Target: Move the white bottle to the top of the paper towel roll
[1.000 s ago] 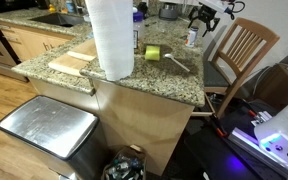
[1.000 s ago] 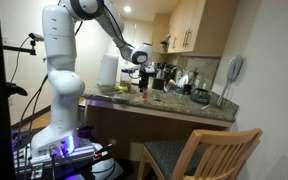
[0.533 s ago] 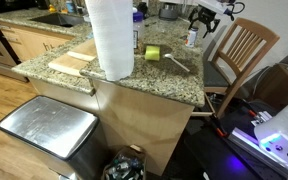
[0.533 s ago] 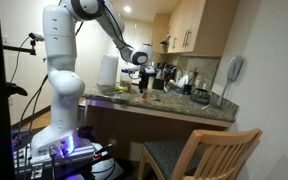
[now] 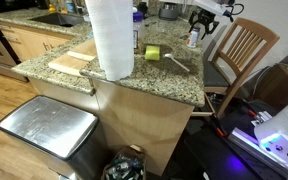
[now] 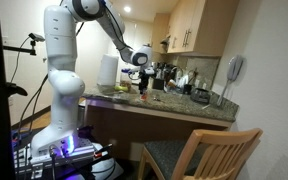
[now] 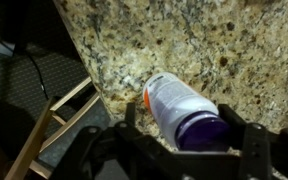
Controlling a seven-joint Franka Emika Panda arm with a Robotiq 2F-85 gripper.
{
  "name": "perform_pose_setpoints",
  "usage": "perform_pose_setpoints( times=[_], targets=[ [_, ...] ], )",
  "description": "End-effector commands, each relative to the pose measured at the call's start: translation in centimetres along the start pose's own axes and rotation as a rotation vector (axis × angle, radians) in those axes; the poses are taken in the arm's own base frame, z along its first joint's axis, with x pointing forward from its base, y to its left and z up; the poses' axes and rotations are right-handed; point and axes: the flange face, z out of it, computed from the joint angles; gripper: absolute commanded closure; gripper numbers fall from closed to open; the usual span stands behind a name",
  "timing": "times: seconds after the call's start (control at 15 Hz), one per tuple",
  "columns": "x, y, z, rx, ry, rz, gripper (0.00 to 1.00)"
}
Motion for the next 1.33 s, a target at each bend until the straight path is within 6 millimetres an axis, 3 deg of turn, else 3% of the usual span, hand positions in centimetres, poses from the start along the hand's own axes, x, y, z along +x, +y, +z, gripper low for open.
perform_pose_setpoints(
  times=[0.0,0.2,0.4,0.6,0.8,1.07,1.13,1.27],
  targets=[
    [0.1,0.0,-0.1,0.0,0.008,-0.007,0.5],
    [0.2,-0.1,-0.2,-0.001,0.012,-0.012,0.71],
    [0.2,-0.6,-1.8,0.001,0.002,-0.044,0.72],
    [-0.2,-0.8,-8.9,0.04,0.009,-0.167,0.72],
    [-2.1,-1.9,-16.4,0.08,0.023,-0.338,0.72],
    [-8.3,-2.0,-27.2,0.19,0.023,-0.546,0.72],
    [-6.2,-2.4,-23.8,0.15,0.044,-0.46,0.47],
    [-8.6,-1.9,-27.5,0.191,0.047,-0.513,0.47]
  ],
)
